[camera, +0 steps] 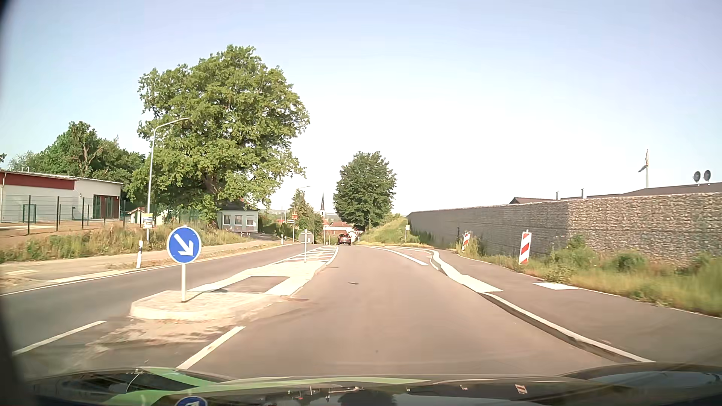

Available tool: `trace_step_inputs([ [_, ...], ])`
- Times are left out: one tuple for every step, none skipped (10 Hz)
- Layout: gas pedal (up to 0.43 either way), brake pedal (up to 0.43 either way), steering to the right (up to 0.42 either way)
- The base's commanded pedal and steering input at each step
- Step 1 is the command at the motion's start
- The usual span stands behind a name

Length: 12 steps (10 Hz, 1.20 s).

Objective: Follow the waypoints while adhering to traffic rules and regulations

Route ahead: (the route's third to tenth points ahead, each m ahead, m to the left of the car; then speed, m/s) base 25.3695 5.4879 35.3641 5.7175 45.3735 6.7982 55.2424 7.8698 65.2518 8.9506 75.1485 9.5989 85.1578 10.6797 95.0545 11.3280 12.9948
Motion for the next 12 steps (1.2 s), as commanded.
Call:
trace_step_inputs([
  [0.0,0.0,-0.012],
  [0.0,0.0,-0.012],
  [0.0,0.0,-0.012],
  [0.0,0.0,-0.012],
  [0.0,0.0,-0.012],
  [0.0,0.0,-0.012],
  [0.0,0.0,-0.012],
  [0.0,0.0,-0.013],
  [0.0,0.0,-0.014],
  [0.0,0.0,-0.015],
  [0.0,0.0,-0.015],
  [0.008,0.0,-0.015],
])
